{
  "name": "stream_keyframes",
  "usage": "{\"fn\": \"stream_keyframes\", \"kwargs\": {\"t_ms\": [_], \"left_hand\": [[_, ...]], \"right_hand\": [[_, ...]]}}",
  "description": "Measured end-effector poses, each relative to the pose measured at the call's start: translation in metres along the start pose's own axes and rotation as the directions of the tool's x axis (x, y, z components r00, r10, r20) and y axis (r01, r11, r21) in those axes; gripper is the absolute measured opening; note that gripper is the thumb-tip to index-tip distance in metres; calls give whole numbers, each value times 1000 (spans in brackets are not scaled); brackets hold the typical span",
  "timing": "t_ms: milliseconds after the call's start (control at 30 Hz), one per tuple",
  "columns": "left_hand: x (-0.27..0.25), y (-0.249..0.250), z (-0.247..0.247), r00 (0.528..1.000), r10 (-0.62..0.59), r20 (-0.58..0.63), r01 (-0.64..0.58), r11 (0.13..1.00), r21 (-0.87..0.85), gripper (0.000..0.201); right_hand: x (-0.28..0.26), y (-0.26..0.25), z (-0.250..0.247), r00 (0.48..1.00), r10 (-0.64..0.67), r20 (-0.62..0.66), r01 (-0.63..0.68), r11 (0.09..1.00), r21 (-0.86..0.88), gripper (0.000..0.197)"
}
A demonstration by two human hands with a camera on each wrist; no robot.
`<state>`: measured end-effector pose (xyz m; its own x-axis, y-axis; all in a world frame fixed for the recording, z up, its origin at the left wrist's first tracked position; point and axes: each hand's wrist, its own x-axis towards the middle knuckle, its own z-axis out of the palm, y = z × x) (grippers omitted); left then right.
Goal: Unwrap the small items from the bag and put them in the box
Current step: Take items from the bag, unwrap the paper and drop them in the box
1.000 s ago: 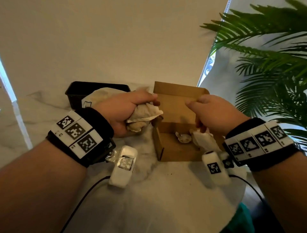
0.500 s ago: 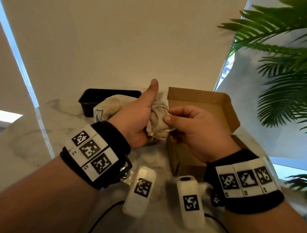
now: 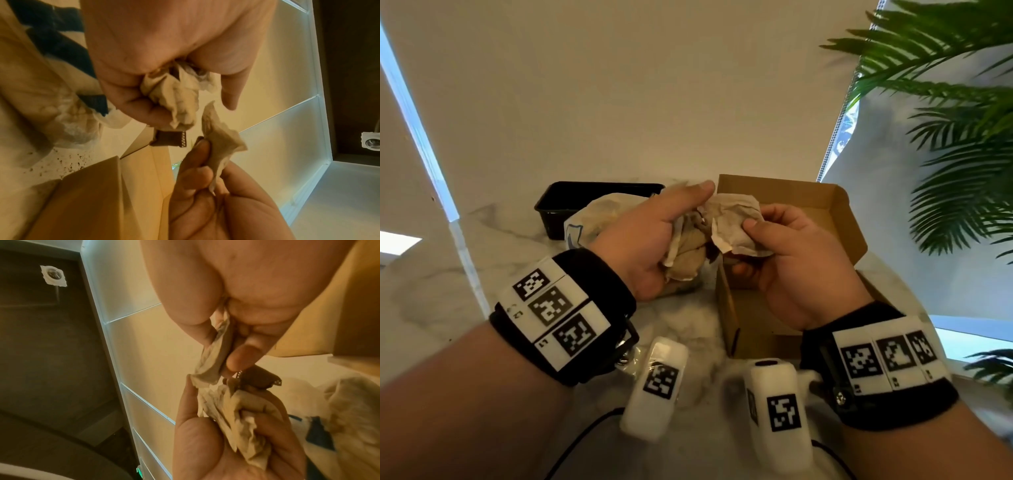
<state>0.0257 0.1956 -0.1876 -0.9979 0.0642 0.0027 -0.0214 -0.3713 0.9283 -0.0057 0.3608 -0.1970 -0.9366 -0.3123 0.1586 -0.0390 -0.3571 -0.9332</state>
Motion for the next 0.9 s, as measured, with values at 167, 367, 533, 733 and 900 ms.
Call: {"fn": "stream_keyframes", "kwargs": {"t_ms": [167, 367, 533, 733, 900], "left_hand": [[0, 0, 1, 996, -37, -80, 39, 999, 21, 39], [0, 4, 1, 996, -32, -78, 31, 999, -19, 34], [0, 3, 1, 989, -32, -141, 33, 999, -1, 30], [-2, 5, 2, 978, -2, -208, 9, 999, 36, 24], [1, 2, 1, 980, -12, -200, 30, 996, 88, 24]], "right_hand": [[2, 2, -5, 999, -49, 5, 49, 998, -38, 42], [1, 1, -6, 985, -103, 137, 121, 985, -125, 42], [0, -3, -7, 994, -61, 88, 71, 991, -110, 35], [-7, -46, -38, 991, -78, -112, 53, 976, -212, 31], [-7, -66, -82, 974, 32, -223, -164, 780, -604, 26]]}}
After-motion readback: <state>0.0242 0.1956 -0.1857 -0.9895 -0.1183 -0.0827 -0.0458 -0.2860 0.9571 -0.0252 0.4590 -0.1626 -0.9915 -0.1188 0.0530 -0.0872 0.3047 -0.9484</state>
